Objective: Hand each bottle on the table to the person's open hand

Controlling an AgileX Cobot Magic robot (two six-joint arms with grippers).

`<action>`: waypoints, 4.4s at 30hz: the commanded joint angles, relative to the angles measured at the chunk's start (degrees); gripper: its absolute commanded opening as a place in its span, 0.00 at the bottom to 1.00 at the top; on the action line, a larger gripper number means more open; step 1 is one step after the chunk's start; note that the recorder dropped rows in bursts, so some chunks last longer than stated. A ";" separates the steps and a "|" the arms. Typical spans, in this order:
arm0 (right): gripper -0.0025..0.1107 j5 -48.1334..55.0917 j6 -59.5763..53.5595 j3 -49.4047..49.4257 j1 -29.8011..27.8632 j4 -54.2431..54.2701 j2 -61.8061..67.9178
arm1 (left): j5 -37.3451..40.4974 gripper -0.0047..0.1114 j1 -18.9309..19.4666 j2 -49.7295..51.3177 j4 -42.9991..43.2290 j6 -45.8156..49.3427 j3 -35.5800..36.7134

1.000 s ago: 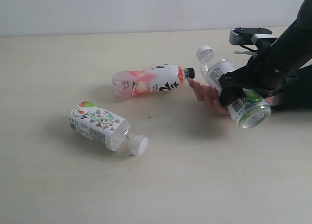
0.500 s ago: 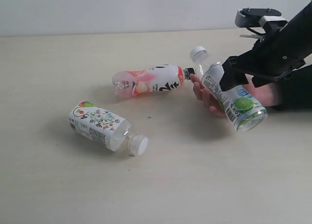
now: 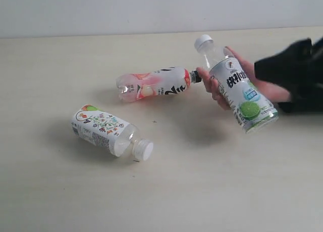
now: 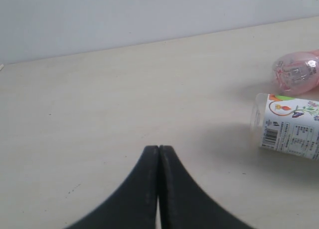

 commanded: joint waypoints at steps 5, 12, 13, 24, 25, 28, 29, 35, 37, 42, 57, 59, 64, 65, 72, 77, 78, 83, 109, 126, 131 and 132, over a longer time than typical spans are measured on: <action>0.70 -6.14 -2.06 10.33 7.59 2.90 -20.86 | -0.20 0.05 -0.10 -0.37 -0.18 -0.20 -0.06; 0.70 -3.31 -2.06 10.33 9.44 2.01 -29.97 | -0.20 0.05 -0.10 -0.37 -0.18 -0.20 -0.06; 0.70 -3.31 -2.06 10.33 9.44 2.01 -30.54 | -0.20 0.05 -0.10 -0.37 -0.18 -0.20 -0.06; 0.70 -1.68 -2.06 10.33 9.44 -1.16 -37.44 | -0.20 0.05 -0.10 -0.37 -0.18 -0.20 -0.06; 0.70 -1.56 -2.06 10.33 9.44 -1.16 -37.96 | -0.20 0.05 -0.10 -0.37 -0.18 -0.20 -0.06; 0.70 -1.17 -2.06 10.33 9.44 -2.24 -39.49 | -0.20 0.05 -0.10 -0.37 -0.18 -0.20 -0.06; 0.70 -1.17 -2.06 10.33 9.44 -2.32 -39.83 | -0.20 0.05 -0.10 -0.37 -0.18 -0.20 -0.06; 0.70 -5.18 -2.06 13.55 9.44 -2.27 -40.18 | -0.20 0.05 -0.10 -0.37 -0.18 -0.20 -0.06; 0.70 -8.13 -1.83 15.64 9.44 -1.13 -40.23 | -0.20 0.05 -0.10 -0.37 -0.18 -0.20 -0.06; 0.70 -10.08 -1.83 16.68 9.44 -0.23 -43.53 | -0.20 0.05 -0.10 -0.37 -0.18 -0.20 -0.06; 0.70 -10.97 -1.99 16.68 9.44 -0.98 -49.32 | -0.20 0.05 -0.10 -0.37 -0.18 -0.20 -0.06; 0.70 -11.09 -1.99 16.68 9.44 -0.98 -50.06 | -0.20 0.05 -0.10 -0.37 -0.18 -0.20 -0.06; 0.69 -11.09 -1.99 16.68 9.44 -0.98 -50.54 | -0.20 0.05 -0.10 -0.37 -0.18 -0.20 -0.06; 0.68 -11.09 -1.99 16.68 9.44 -0.98 -50.54 | -0.20 0.05 -0.10 -0.37 -0.18 -0.20 -0.06; 0.66 -11.09 -1.99 16.68 9.44 -0.98 -50.54 | -0.20 0.05 -0.10 -0.37 -0.18 -0.20 -0.06; 0.65 -11.09 -1.99 16.68 9.44 -0.98 -50.54 | -0.20 0.05 -0.10 -0.37 -0.18 -0.20 -0.06; 0.65 -11.09 -1.99 16.68 9.44 -0.98 -50.54 | -0.20 0.05 -0.10 -0.37 -0.18 -0.20 -0.06; 0.65 -11.09 -1.99 16.68 9.44 -0.98 -50.54 | -0.20 0.05 -0.10 -0.37 -0.18 -0.20 -0.06; 0.34 -10.68 -1.93 16.68 9.44 -0.98 -51.92 | -0.20 0.05 -0.10 -0.37 -0.18 -0.20 -0.06; 0.04 -8.01 -2.05 16.31 9.44 -13.51 -51.92 | -0.20 0.05 -0.10 -0.37 -0.18 -0.20 -0.06; 0.04 -5.89 -0.41 15.34 9.44 -12.41 -51.92 | -0.20 0.05 -0.10 -0.37 -0.18 -0.20 -0.06; 0.04 -5.04 -0.41 15.34 9.44 -12.80 -51.92 | -0.20 0.05 -0.10 -0.37 -0.18 -0.20 -0.06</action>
